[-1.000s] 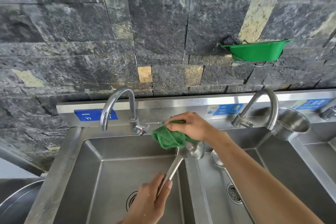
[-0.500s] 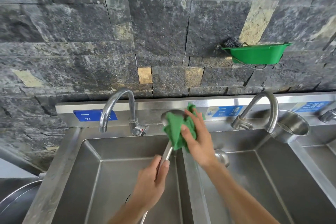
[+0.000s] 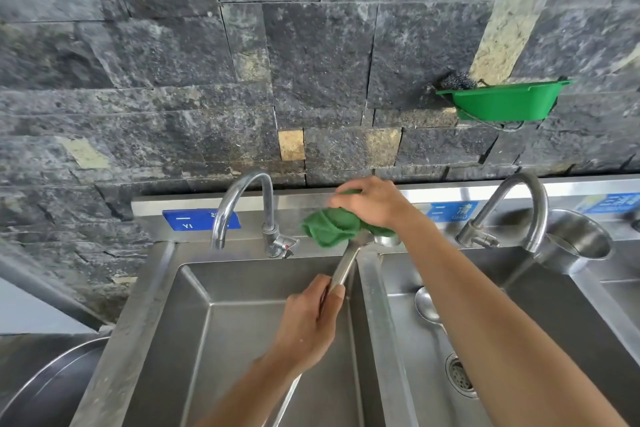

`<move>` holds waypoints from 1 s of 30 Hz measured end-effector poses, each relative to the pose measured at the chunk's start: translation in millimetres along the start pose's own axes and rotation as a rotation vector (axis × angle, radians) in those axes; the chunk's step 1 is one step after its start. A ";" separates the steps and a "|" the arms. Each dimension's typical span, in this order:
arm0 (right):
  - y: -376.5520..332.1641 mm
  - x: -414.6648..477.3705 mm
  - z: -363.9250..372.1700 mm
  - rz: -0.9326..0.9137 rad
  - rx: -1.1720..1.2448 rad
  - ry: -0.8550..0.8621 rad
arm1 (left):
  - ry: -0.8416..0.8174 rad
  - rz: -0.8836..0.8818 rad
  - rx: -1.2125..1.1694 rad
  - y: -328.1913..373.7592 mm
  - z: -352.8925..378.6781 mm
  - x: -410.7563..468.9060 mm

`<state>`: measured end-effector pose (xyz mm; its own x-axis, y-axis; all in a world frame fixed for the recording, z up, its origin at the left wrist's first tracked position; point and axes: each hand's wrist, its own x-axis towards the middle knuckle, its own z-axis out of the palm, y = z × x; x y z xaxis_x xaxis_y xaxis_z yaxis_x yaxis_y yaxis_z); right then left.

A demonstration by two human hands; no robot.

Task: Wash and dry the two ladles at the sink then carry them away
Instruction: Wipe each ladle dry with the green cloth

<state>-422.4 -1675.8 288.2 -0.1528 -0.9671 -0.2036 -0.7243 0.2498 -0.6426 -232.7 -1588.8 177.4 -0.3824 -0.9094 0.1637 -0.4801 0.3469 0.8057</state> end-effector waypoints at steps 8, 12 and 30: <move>32.8 -27.4 23.8 0.158 1.253 -0.089 | 0.143 -0.105 -0.250 17.8 4.6 1.3; 4.9 -48.0 60.9 0.091 1.280 -0.015 | 0.166 -0.138 -0.269 32.0 12.2 24.4; -12.7 -63.9 10.0 0.016 1.205 0.158 | 0.021 -0.187 -0.529 55.6 16.2 -2.2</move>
<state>-396.7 -1616.7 301.9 -0.2970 -0.9378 -0.1801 0.3549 0.0667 -0.9325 -271.4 -1563.8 212.6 -0.3102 -0.9507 -0.0020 -0.0747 0.0223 0.9970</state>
